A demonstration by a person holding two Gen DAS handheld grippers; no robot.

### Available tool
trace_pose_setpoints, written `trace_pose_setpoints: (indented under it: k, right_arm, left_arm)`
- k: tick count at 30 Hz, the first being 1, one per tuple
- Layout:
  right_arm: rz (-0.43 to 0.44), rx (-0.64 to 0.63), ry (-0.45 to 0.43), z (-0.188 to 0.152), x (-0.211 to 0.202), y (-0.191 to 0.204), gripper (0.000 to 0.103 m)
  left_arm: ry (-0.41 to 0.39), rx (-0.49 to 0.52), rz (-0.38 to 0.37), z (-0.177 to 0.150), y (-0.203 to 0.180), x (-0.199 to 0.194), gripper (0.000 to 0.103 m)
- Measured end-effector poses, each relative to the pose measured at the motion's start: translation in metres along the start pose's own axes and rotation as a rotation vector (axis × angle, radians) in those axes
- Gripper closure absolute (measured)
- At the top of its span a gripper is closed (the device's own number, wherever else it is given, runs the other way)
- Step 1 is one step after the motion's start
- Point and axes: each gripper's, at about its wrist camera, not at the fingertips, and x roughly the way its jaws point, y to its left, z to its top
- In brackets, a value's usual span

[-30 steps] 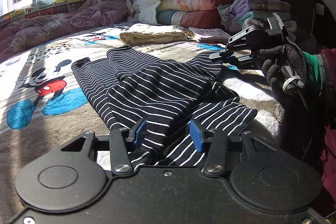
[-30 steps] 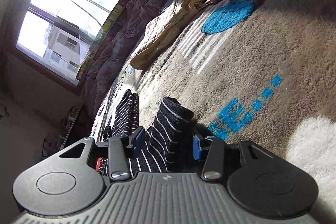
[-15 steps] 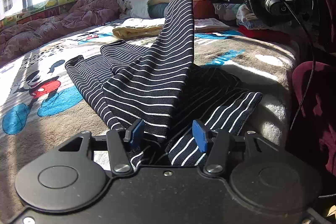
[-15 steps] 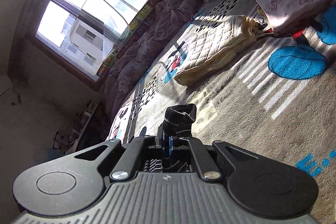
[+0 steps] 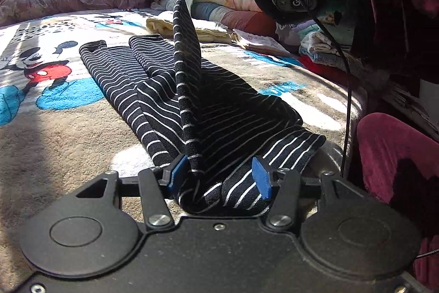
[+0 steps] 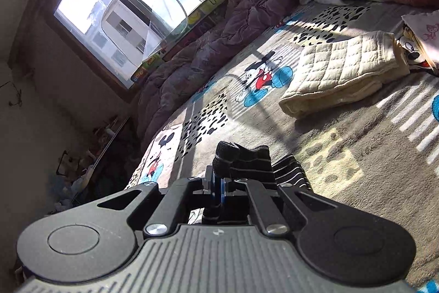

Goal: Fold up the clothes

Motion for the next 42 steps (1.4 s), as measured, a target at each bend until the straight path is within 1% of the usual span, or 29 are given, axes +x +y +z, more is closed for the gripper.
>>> trace_pose_setpoints:
  k: [6, 12, 21, 28, 29, 30, 31, 32, 33, 34, 35, 37, 40, 42]
  right_arm:
    - [-0.017, -0.11, 0.046, -0.009, 0.041, 0.032, 0.098]
    - [-0.071, -0.197, 0.128, -0.022, 0.09, 0.048, 0.098]
    - [-0.139, -0.311, 0.239, -0.058, 0.152, 0.059, 0.098]
    - [-0.185, -0.357, 0.277, -0.071, 0.175, 0.056, 0.097]
    - [-0.18, -0.369, 0.287, -0.072, 0.178, 0.057, 0.097]
    - [-0.168, -0.369, 0.296, -0.071, 0.181, 0.057, 0.093]
    - [-0.151, -0.353, 0.286, -0.068, 0.179, 0.057, 0.088]
    - [-0.134, -0.332, 0.27, -0.065, 0.176, 0.056, 0.082]
    - [-0.092, -0.295, 0.235, -0.058, 0.17, 0.054, 0.073]
    - [-0.07, -0.275, 0.208, -0.052, 0.165, 0.053, 0.072]
    - [-0.069, -0.276, 0.188, -0.047, 0.16, 0.053, 0.072]
    - [-0.095, -0.296, 0.163, -0.04, 0.153, 0.049, 0.071]
    - [-0.13, -0.311, 0.205, -0.038, 0.154, 0.036, 0.071]
    - [-0.158, -0.34, 0.256, -0.042, 0.161, 0.027, 0.071]
  left_arm:
    - [0.014, -0.063, -0.072, 0.003, 0.009, 0.003, 0.044]
    - [0.014, -0.159, -0.14, 0.004, 0.025, 0.002, 0.044]
    - [0.017, -0.202, -0.179, 0.005, 0.032, 0.004, 0.043]
    - [0.014, -0.22, -0.199, 0.004, 0.035, 0.003, 0.043]
    - [0.014, -0.221, -0.202, 0.005, 0.036, 0.003, 0.043]
    - [0.015, -0.226, -0.205, 0.005, 0.036, 0.003, 0.043]
    - [0.016, -0.23, -0.208, 0.005, 0.037, 0.003, 0.043]
    - [0.018, -0.233, -0.209, 0.005, 0.038, 0.003, 0.043]
    - [0.019, -0.232, -0.209, 0.005, 0.038, 0.003, 0.043]
    - [0.02, -0.23, -0.209, 0.005, 0.037, 0.003, 0.043]
    - [0.021, -0.23, -0.208, 0.005, 0.038, 0.004, 0.043]
    - [0.021, -0.228, -0.207, 0.005, 0.038, 0.004, 0.042]
    - [0.021, -0.228, -0.206, 0.005, 0.038, 0.005, 0.042]
    - [0.02, -0.228, -0.205, 0.005, 0.039, 0.005, 0.042]
